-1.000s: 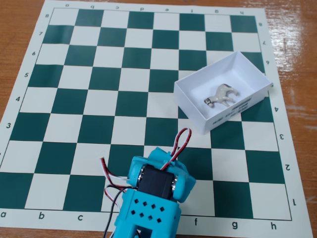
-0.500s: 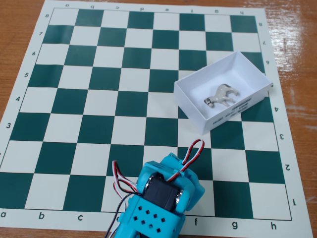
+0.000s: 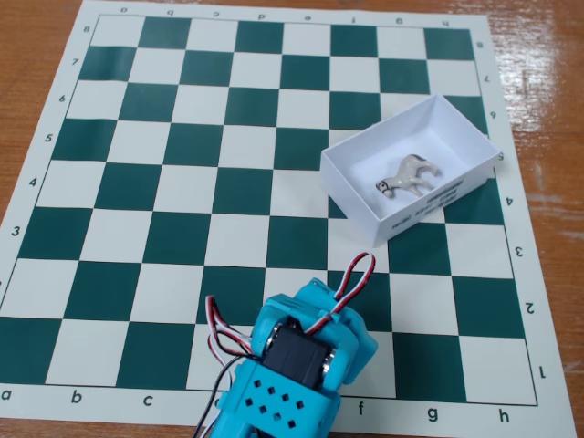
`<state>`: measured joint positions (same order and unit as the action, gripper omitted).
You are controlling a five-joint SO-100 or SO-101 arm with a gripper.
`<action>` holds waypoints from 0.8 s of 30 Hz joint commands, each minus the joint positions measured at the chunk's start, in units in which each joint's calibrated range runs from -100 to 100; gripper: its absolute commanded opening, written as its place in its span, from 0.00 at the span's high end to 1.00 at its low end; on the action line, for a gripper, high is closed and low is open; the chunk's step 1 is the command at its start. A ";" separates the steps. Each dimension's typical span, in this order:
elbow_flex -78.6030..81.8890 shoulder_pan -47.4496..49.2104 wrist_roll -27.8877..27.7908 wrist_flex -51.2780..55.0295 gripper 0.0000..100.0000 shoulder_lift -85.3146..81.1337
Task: Grab the toy horse and put it in the box.
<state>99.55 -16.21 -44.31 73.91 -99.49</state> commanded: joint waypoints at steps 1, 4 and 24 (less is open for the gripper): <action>0.45 2.06 0.14 -0.32 1.00 -0.33; 0.45 3.99 -0.06 -0.32 1.00 -0.33; 0.45 8.92 -0.11 1.43 0.99 -0.51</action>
<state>99.55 -7.92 -44.31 75.04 -99.66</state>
